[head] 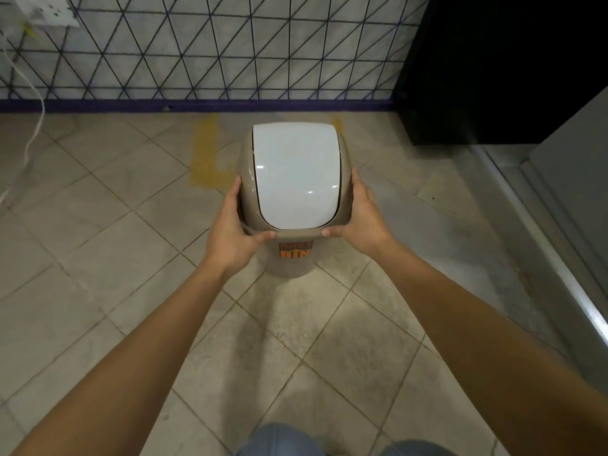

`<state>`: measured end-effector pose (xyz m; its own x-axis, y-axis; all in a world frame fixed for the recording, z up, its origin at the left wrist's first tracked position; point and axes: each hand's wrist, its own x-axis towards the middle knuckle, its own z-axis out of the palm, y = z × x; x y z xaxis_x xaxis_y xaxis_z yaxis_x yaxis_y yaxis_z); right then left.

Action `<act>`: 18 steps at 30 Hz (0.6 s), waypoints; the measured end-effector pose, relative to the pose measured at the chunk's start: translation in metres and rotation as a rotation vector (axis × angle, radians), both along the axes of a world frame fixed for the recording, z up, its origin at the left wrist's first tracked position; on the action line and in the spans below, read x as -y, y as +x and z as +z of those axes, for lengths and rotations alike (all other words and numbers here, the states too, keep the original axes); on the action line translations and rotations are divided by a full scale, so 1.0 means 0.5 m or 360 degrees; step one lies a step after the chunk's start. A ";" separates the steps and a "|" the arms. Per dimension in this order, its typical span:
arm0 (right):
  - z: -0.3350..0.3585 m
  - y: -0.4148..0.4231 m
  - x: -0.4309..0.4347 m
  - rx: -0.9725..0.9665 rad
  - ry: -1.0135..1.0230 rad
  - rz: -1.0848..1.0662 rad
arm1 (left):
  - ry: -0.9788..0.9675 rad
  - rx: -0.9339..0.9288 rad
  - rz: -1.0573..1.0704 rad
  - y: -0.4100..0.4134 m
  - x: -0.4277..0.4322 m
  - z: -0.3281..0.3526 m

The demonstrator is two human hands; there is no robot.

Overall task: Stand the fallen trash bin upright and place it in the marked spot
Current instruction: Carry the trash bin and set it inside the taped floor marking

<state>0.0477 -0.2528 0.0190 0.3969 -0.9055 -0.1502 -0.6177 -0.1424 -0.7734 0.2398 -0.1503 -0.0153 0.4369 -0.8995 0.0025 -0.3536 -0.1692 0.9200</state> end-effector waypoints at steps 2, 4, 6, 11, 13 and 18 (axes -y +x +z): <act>-0.008 0.005 0.013 0.0035 -0.0001 -0.0046 | -0.0031 -0.0125 0.0018 0.009 0.014 -0.004; -0.016 0.009 0.028 0.0058 0.0010 -0.0078 | -0.0014 -0.0199 0.0066 0.016 0.027 -0.010; -0.022 0.013 0.046 0.0093 0.0039 -0.0106 | 0.0025 -0.0267 0.0116 0.020 0.044 -0.013; -0.036 0.019 0.098 0.0172 0.0210 -0.0131 | 0.0124 -0.0418 0.0149 0.042 0.093 -0.013; -0.040 0.025 0.115 0.0182 0.0264 -0.0144 | 0.0143 -0.0451 0.0168 0.049 0.109 -0.011; -0.038 0.041 0.147 0.0199 0.0309 -0.0157 | 0.0172 -0.0537 0.0234 0.053 0.130 -0.001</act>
